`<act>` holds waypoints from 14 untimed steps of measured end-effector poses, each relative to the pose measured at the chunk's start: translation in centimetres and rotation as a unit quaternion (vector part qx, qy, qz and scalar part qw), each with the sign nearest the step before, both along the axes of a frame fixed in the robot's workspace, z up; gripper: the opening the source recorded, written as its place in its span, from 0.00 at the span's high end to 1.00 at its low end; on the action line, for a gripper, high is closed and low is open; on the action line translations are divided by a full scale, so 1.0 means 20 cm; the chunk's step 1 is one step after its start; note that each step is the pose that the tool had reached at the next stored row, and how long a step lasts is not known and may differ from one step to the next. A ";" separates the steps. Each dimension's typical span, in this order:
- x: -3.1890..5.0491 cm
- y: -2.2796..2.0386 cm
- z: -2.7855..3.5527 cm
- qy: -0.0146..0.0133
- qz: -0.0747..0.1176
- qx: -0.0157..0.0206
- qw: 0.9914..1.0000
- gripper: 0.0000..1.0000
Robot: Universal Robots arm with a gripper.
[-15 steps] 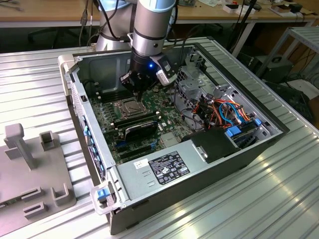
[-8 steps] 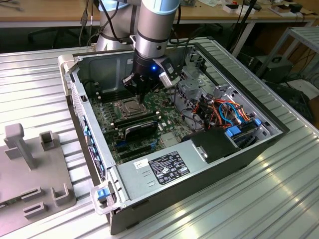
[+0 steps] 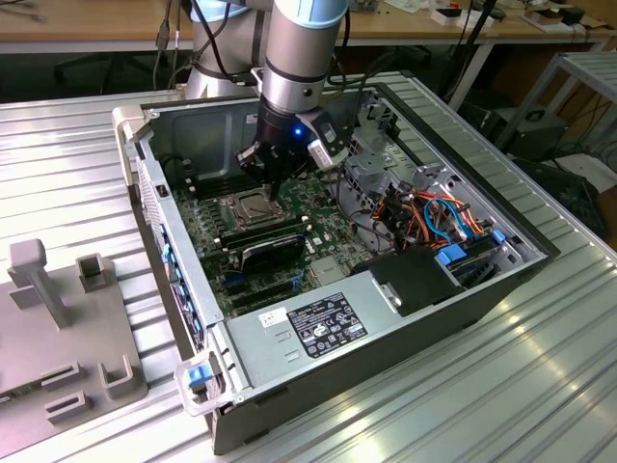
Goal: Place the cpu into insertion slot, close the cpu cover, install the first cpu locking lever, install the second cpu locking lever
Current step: 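Install the second cpu locking lever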
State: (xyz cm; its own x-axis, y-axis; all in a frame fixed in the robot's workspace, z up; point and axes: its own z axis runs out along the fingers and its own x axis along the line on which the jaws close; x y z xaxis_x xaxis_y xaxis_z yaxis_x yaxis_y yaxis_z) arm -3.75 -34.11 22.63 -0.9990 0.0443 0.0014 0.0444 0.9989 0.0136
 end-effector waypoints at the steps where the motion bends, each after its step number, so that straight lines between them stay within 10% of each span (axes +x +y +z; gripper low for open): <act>1: 0.002 0.000 0.000 0.000 0.000 0.000 1.000 0.89; 14: 0.035 -0.026 0.000 0.000 0.000 0.000 1.000 0.89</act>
